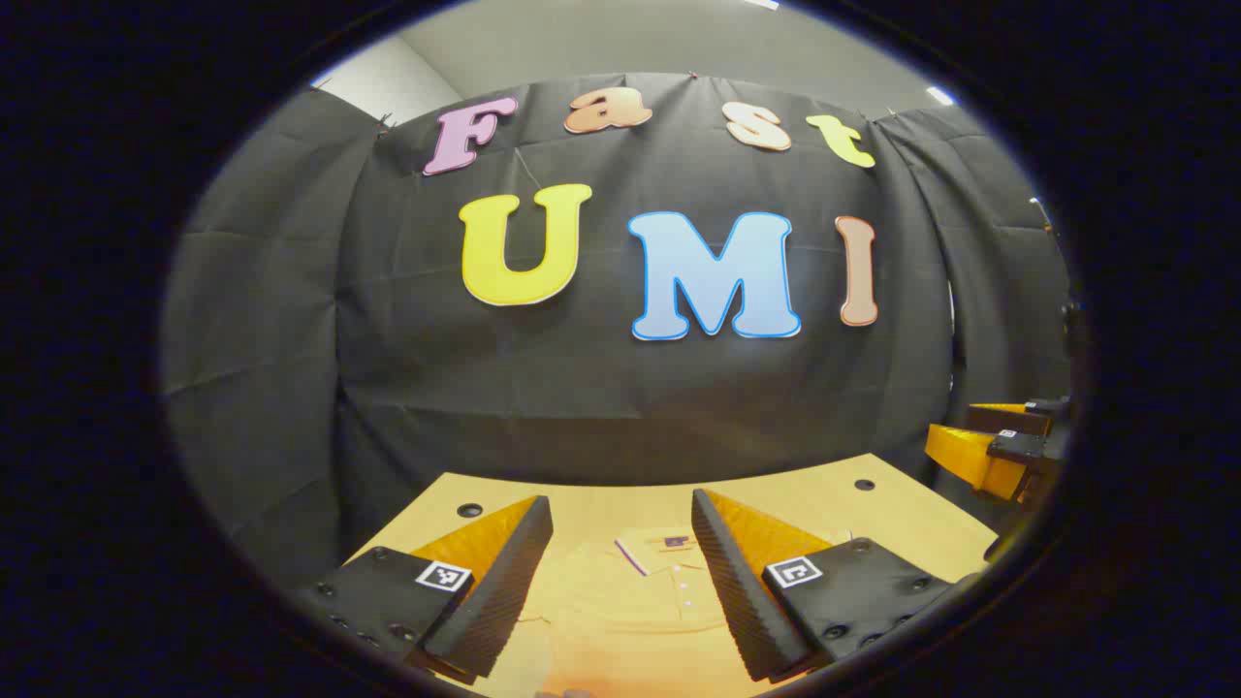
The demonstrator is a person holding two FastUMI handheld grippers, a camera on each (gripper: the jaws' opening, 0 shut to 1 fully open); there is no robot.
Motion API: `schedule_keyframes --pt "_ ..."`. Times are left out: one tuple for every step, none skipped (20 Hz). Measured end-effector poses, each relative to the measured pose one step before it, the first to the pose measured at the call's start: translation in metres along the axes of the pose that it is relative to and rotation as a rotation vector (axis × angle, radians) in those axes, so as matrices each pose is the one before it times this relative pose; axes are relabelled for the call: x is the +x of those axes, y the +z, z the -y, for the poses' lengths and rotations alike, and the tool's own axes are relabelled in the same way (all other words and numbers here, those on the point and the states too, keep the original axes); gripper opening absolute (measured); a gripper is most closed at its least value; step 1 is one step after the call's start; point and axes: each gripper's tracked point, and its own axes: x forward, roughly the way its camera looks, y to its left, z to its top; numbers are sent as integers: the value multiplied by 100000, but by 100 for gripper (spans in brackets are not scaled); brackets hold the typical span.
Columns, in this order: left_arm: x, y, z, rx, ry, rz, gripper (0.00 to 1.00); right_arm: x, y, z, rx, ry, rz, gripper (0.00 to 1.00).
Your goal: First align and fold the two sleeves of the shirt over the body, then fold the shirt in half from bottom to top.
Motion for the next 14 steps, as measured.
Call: schedule_keyframes --pt "9 -77 146 255 395 -38 94 -14 49 28 535 97 -162 93" --pt "-31 79 101 -97 -34 -89 94 -7 54 2 103 389 110 94" --pt "-94 103 190 -313 -27 74 94 -18 -87 -65 -194 531 -125 94" --pt "-111 21 90 -247 251 -95 94 38 -137 -39 -209 490 -529 94" --pt "-90 -191 52 -243 420 -39 94 24 -445 -116 -148 763 -1200 94" --pt "-64 -86 94 -57 291 -48 94 -3 -186 -125 40 583 -833 94" --pt "-94 -60 5 32 342 -141 94 -114 -54 25 152 194 -408 94" --pt "-84 -5 -27 159 193 101 94 28 -10 11 423 256 -184 94" --pt "-22 -31 61 129 109 29 94 52 6 -47 435 294 -268 94" --pt "52 -98 -82 163 246 -98 94 31 -61 -1 432 233 -349 94" --pt "67 -14 9 77 -49 -9 94 -2 -21 -87 623 552 11 94" --pt "67 1 -13 9 197 113 94 -13 -79 22 400 58 -298 94" --pt "65 -91 -28 -17 -57 32 94 73 -23 76 159 -132 -271 94" --pt "27 -23 -2 62 273 -25 94 100 -235 -143 216 -95 -646 94"
